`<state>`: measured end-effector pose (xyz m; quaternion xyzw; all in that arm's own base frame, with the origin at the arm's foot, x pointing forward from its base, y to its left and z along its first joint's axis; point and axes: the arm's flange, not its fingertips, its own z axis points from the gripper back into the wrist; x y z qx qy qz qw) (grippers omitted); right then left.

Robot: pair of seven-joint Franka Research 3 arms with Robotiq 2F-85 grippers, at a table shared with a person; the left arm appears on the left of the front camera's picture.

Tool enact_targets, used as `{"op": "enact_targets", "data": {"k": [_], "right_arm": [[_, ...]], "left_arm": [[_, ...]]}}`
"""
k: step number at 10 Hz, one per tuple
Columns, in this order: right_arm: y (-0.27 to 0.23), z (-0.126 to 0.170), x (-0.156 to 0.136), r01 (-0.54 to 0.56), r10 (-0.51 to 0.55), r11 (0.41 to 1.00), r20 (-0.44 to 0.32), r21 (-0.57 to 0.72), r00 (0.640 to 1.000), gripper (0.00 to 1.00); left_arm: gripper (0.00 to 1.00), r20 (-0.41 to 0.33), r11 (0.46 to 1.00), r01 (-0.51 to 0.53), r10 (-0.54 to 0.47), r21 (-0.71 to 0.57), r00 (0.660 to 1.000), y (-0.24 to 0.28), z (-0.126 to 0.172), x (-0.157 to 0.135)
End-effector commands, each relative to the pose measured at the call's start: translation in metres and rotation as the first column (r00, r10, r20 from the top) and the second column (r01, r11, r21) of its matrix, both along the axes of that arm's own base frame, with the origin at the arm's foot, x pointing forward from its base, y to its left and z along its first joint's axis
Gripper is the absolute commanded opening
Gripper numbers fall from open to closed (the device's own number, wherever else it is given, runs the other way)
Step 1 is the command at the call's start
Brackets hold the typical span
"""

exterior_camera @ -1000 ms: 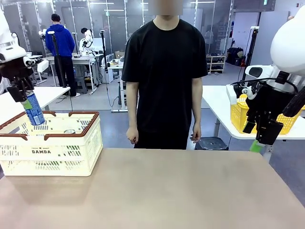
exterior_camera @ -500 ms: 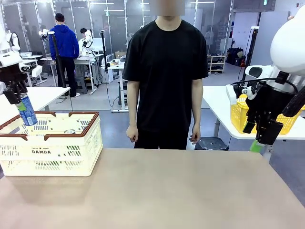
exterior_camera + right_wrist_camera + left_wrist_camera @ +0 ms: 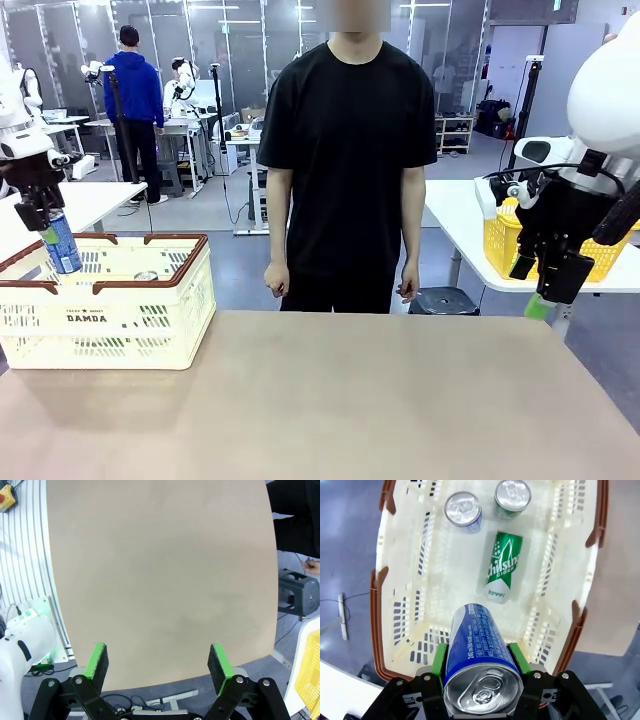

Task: Place the drinks into the Shopping basket.
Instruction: Pick up one drink and place it into the Shopping basket.

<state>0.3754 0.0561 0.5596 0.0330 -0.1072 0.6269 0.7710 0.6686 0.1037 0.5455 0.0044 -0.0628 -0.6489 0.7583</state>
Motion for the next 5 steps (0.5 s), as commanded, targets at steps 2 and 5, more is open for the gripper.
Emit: {"op": "enact_targets", "data": {"k": [2,5], "right_arm": [[-0.001,0.002,0.0,-0.004,0.004,1.0,-0.002,-0.012,1.0,1.0],[-0.001,0.002,0.0,-0.004,0.004,1.0,-0.002,-0.012,1.0,1.0]], "left_arm": [[0.58,0.035,0.998,0.022,-0.024,0.067,0.999,0.008,-0.011,0.012],[0.58,-0.004,0.998,0.028,-0.028,0.051,1.0,0.006,-0.045,0.012]]}}
